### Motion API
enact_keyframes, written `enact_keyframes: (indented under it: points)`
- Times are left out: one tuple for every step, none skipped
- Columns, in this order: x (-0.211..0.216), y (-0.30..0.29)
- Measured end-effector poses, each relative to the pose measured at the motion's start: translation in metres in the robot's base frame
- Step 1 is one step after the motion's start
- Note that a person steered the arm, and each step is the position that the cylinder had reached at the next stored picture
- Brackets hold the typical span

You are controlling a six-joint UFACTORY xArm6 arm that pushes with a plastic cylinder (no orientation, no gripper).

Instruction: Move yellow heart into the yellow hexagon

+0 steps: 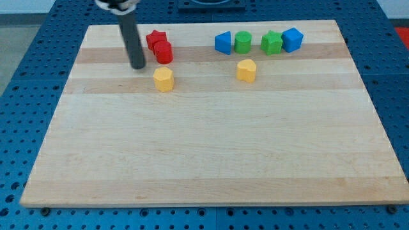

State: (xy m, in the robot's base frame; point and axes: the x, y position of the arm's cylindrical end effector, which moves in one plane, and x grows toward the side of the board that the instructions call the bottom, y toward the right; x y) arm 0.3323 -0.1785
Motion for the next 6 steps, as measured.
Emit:
enact_keyframes:
  points:
    - [0.005,-0.012]
    - [0.019,0.004]
    - [0.028,0.052]
    - [0.028,0.116]
    - [0.039,0.177]
    - [0.057,0.225]
